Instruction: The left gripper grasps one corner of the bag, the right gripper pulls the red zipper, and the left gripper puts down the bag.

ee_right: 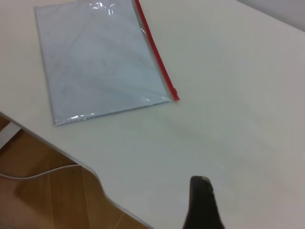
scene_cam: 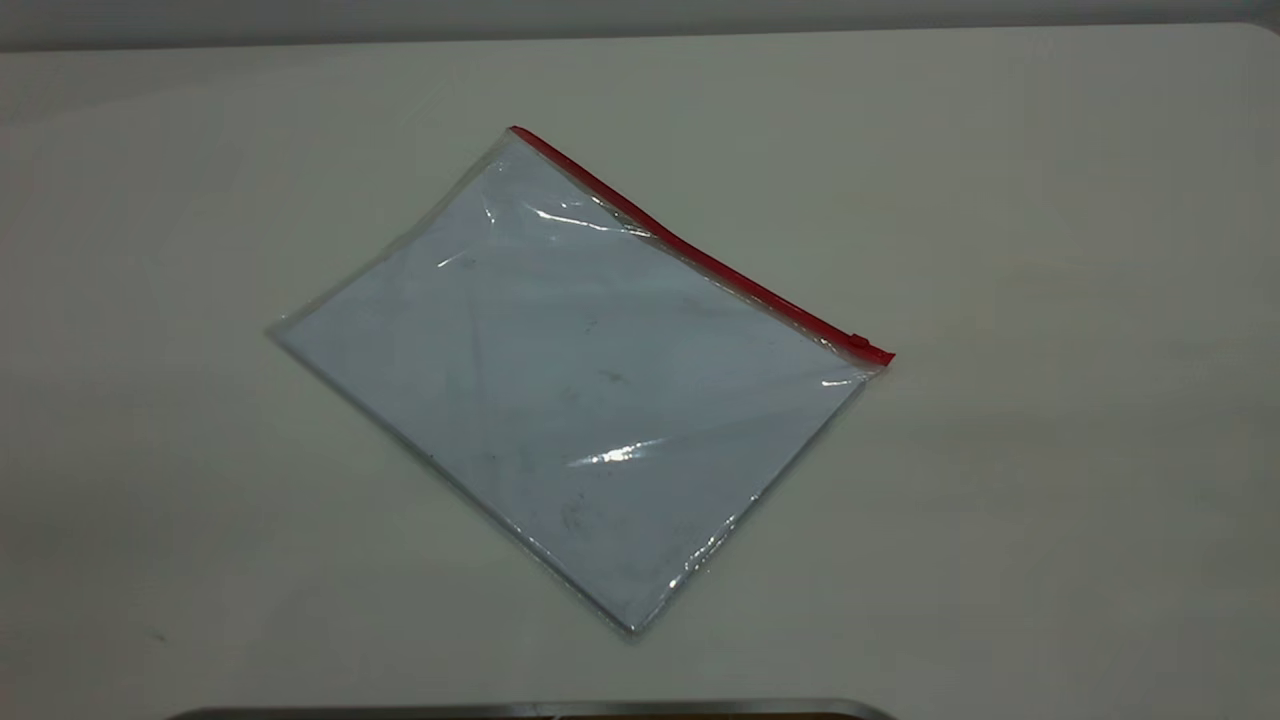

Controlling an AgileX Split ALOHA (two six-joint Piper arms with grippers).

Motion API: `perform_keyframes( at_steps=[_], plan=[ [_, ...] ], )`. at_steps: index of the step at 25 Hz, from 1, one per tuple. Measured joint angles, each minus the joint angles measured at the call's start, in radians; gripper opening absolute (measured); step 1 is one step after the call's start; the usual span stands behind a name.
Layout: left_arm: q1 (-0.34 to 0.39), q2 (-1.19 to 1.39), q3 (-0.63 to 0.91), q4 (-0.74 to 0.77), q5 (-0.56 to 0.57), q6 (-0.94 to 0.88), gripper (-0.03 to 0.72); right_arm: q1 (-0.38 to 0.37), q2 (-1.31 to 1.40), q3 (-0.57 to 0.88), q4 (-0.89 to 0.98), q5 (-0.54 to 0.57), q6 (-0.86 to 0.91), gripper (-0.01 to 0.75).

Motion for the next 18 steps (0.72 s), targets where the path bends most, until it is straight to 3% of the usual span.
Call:
perform_keyframes(
  at_steps=[6, 14, 18],
  plan=[
    [0.0, 0.0, 0.0, 0.0, 0.0, 0.0, 0.59, -0.013, -0.003, 0.0, 0.0, 0.0, 0.0, 0.564],
    [0.0, 0.0, 0.0, 0.0, 0.0, 0.0, 0.59, -0.265, -0.008, 0.0, 0.0, 0.0, 0.0, 0.564],
    [0.0, 0.0, 0.0, 0.0, 0.0, 0.0, 0.59, -0.35, -0.01, 0.0, 0.0, 0.0, 0.004, 0.564]
  ],
)
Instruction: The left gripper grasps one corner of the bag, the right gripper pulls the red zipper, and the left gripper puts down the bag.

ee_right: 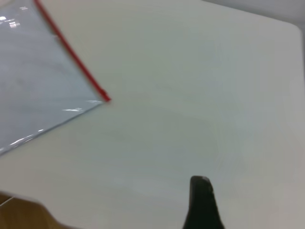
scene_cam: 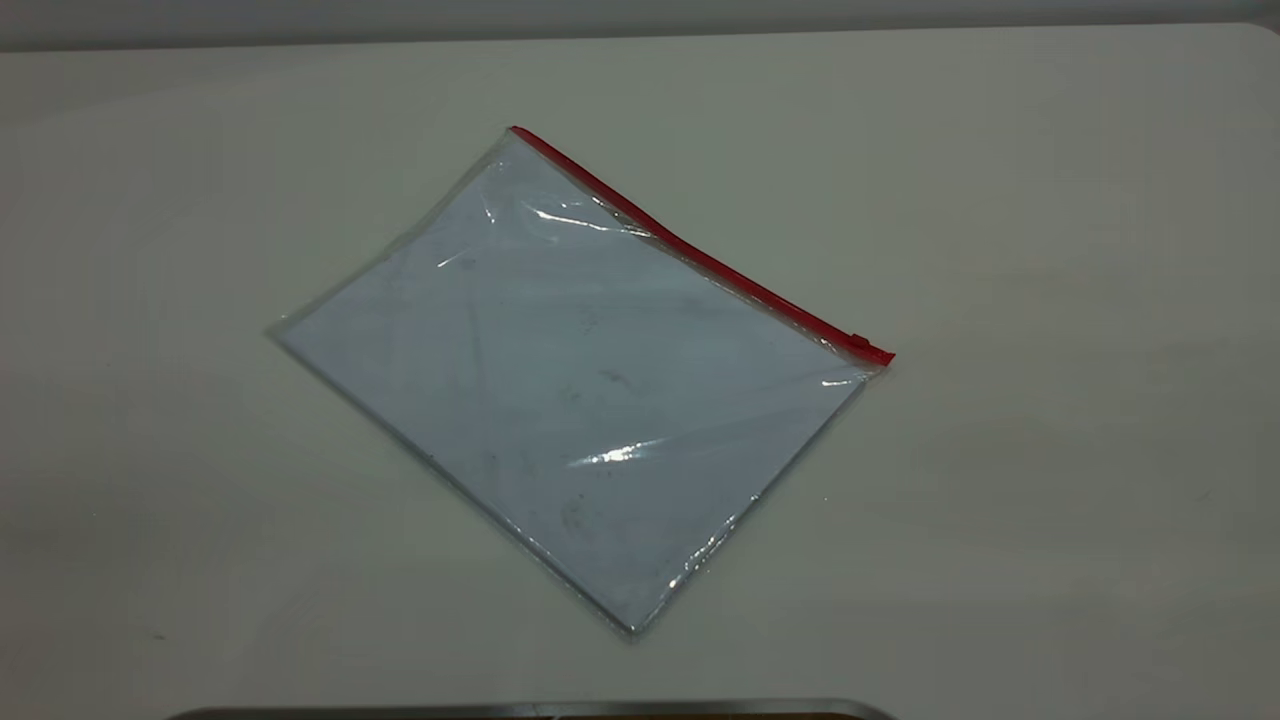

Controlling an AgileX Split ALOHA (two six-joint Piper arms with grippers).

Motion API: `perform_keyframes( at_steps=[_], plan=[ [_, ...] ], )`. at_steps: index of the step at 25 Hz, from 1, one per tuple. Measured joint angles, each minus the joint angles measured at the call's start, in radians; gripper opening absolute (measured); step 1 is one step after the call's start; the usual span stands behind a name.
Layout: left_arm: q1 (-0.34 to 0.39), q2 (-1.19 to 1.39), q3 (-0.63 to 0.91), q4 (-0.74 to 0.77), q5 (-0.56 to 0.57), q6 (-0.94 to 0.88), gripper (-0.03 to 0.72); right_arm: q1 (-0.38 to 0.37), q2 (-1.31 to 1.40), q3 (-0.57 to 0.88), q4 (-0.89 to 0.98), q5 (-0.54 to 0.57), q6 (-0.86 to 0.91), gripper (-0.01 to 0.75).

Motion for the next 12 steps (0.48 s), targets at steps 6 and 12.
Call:
perform_keyframes(
  at_steps=[6, 12],
  plan=[
    [0.0, 0.0, 0.0, 0.0, 0.0, 0.0, 0.59, -0.014, 0.0, 0.0, -0.051, -0.003, 0.098, 0.564],
    [0.0, 0.0, 0.0, 0.0, 0.0, 0.0, 0.59, -0.014, 0.0, 0.0, -0.097, -0.004, 0.16, 0.564]
  ],
)
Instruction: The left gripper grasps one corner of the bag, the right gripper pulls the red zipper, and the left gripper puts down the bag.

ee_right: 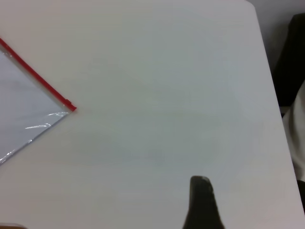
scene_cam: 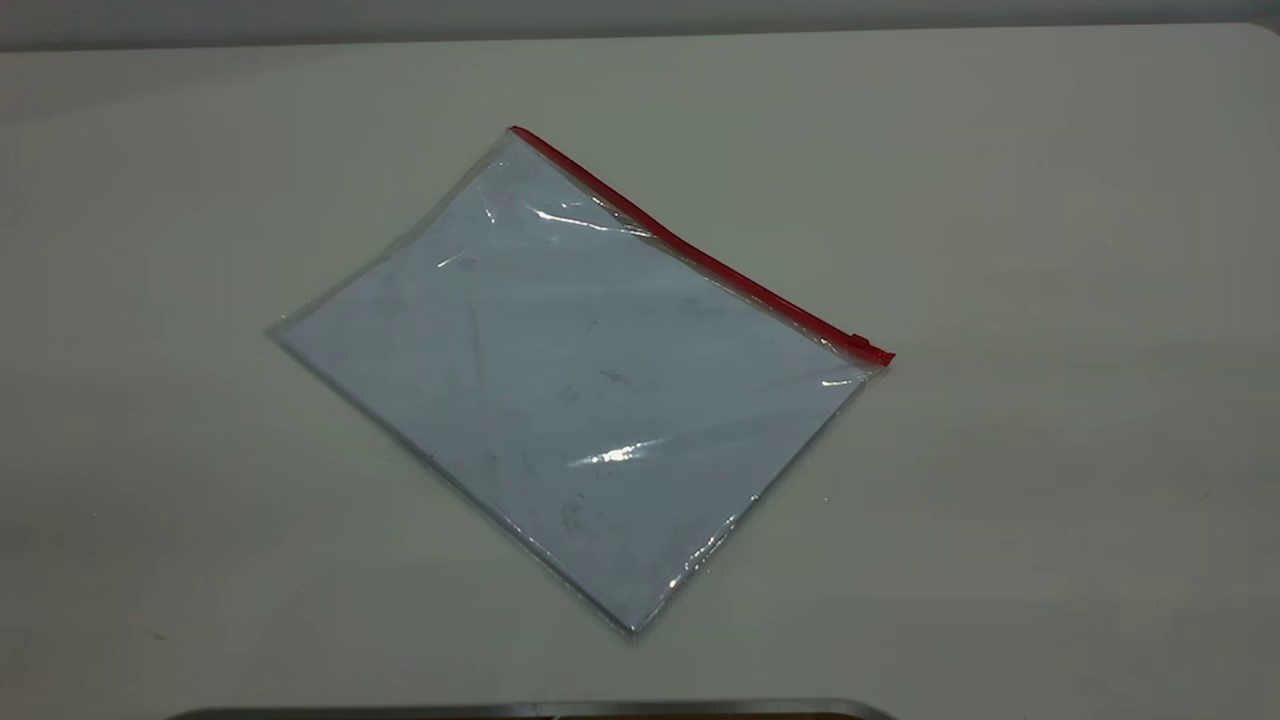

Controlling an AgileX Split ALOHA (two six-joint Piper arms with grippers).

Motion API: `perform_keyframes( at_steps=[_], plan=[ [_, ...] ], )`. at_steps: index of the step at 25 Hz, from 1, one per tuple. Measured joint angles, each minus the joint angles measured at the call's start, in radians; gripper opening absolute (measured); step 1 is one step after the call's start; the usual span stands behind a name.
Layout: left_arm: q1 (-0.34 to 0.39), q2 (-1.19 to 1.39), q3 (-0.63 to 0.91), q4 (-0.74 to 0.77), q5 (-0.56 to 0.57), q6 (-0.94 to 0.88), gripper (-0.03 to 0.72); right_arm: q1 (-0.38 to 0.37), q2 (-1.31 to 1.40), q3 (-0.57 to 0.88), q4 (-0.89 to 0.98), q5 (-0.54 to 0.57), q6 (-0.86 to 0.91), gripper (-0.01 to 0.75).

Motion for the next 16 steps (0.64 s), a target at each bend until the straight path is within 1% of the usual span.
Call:
perform_keyframes(
  at_steps=[16],
  plan=[
    [0.0, 0.0, 0.0, 0.001, 0.0, 0.0, 0.59, 0.0, 0.0, 0.0, -0.003, -0.002, 0.008, 0.564]
  ],
)
